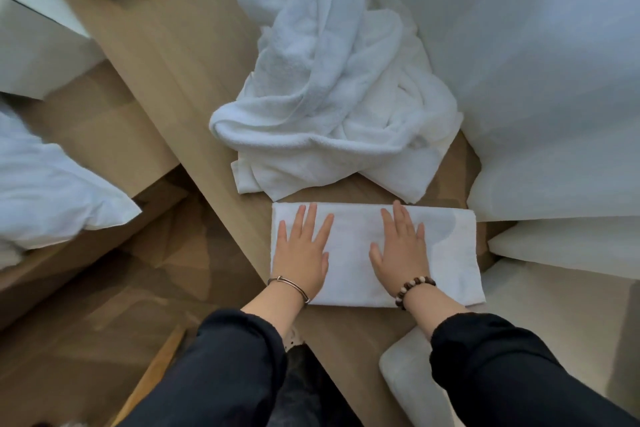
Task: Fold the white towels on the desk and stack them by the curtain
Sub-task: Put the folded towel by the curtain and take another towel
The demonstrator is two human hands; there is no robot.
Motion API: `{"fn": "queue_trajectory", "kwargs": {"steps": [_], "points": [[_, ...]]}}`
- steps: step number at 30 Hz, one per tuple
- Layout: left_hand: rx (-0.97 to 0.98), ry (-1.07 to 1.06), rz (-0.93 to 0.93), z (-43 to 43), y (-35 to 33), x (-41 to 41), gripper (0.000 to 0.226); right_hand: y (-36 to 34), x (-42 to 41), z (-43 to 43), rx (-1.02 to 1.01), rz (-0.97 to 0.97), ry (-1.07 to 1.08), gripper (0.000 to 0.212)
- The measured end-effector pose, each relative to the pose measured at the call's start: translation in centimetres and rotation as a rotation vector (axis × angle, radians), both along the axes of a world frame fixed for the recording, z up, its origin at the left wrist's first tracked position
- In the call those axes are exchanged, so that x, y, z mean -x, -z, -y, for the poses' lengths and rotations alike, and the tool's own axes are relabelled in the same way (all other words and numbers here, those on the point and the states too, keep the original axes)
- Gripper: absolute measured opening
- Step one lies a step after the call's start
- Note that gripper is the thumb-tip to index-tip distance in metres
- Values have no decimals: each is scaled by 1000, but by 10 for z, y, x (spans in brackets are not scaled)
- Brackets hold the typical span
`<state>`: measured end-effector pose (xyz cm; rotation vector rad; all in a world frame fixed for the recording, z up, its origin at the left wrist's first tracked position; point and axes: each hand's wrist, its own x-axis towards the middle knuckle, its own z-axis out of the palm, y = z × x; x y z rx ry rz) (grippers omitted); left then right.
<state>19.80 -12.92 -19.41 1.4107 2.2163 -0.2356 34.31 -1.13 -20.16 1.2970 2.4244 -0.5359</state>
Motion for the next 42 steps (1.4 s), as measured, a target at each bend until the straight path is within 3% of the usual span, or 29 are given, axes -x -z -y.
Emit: {"fn": "queue_trajectory", "kwargs": {"steps": [9,15,19,23,27,29,35,39,42], "points": [[-106,-40,11,-50,-84,56,72,-83,75,-33,-37,-167,106,63],[-95,-134,63,-100,-84,132,78,-93,138,-65,22,-213,240,63],[-95,-174,136,-135,-81,182,81,-93,182,-89,148,-213,290,73],[-172,-270,233,-167,-79,224,82,-87,223,-118,135,-170,308,84],[-316,104,28,-199,-71,237,93,-76,239,-155,91,-96,688,80],[-258,215,49,-218,-63,231,98,-69,231,-173,107,-59,853,78],[27,225,123,-242,-39,221,98,-46,184,-201,128,76,1005,85],[66,287,21,-245,-32,218,95,-35,154,-220,48,6,1115,72],[118,294,-45,-252,-30,209,93,-28,143,-229,130,-91,1221,62]]}}
